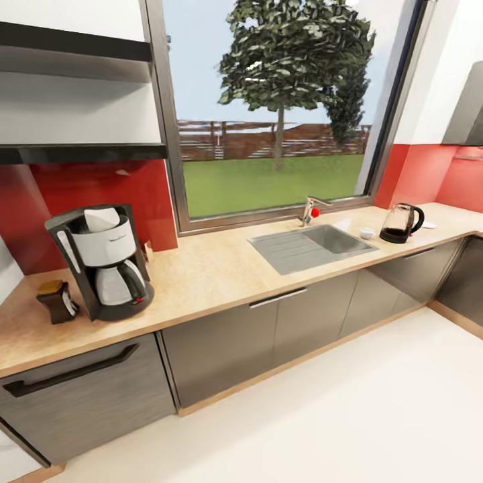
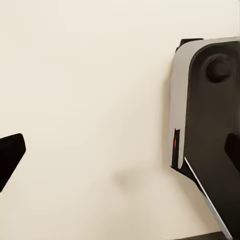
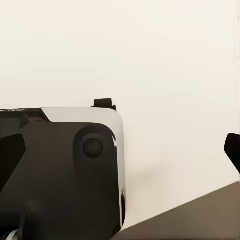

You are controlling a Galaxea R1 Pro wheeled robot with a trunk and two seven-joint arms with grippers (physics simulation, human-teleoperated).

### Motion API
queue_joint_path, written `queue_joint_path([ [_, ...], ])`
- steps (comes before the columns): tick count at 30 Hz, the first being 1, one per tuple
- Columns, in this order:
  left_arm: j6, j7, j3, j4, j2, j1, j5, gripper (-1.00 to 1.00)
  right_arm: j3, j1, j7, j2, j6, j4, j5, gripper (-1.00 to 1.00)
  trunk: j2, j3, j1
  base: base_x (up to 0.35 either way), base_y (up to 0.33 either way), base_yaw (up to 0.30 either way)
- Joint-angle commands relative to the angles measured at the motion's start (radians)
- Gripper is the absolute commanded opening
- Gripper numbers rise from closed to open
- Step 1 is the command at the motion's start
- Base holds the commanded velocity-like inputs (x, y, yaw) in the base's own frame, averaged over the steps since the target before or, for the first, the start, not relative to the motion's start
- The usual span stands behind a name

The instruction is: Set up a coffee station on the kitchen countertop: keep the coffee maker on the countertop, move the bottle of coffee from the kitchen shelf to the counter next to the coffee maker, place a paper coffee filter on top of the coffee maker, put the saucer next to the coffee maker with the coffee cup on the saucer, and place the electric kettle next to the coffee maker.

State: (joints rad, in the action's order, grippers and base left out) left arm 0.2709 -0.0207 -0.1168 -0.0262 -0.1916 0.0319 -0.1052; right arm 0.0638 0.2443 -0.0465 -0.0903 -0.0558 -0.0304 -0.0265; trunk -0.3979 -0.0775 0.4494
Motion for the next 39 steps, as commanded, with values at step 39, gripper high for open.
queue_joint_path([
  [39,0.006,0.007,-0.013,-0.002,0.011,0.002,-0.016,1.0,0.007,0.001,-0.004,0.0,-0.004,0.002,-0.003,1.0,-0.002,-0.002,0.001,0.151,-0.149,-0.3],
])
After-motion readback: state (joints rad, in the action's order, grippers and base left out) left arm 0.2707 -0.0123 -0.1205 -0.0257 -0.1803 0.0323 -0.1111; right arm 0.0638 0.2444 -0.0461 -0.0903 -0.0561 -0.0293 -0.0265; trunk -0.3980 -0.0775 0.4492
